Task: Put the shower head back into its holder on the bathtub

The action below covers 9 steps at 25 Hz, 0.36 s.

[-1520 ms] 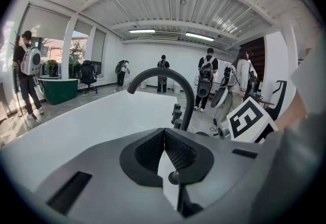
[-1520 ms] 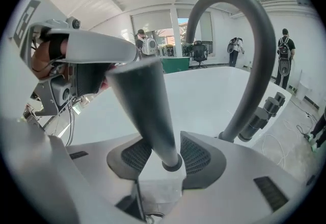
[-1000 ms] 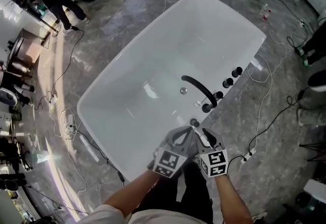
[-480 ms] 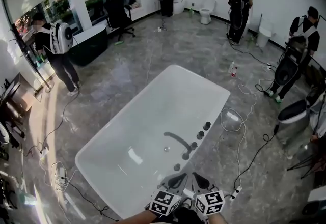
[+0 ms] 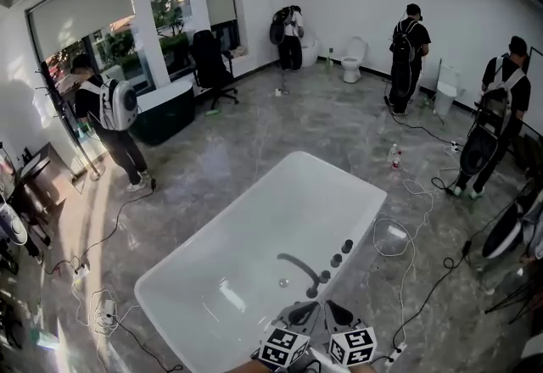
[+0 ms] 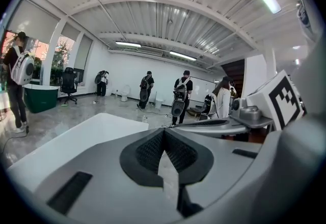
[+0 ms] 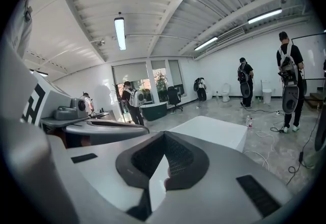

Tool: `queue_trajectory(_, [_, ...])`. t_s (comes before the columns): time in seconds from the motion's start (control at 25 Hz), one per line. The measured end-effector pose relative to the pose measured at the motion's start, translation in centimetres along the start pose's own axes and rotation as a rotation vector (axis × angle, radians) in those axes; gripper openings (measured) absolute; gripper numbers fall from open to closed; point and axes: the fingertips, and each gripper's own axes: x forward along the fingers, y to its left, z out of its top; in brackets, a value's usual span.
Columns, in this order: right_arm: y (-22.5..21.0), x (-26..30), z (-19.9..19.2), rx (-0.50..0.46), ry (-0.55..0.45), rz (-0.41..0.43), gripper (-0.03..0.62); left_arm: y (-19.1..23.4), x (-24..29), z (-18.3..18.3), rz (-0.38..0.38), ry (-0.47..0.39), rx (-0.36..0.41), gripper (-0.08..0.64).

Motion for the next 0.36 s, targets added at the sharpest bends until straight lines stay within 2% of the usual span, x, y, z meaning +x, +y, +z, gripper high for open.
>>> queue_trajectory(0.12, [-1.0, 1.1, -0.2, 0.001, -0.013, 0.019, 0.012, 0.5, 1.3, -0.4, 0.014, -0.008, 0.011, 0.005])
queue_trajectory(0.36, [3.5, -1.6, 5.1, -0.023, -0.014, 0.024, 0.013, -0.3, -4.1, 4.5, 0.03, -0.027, -0.003, 0.005])
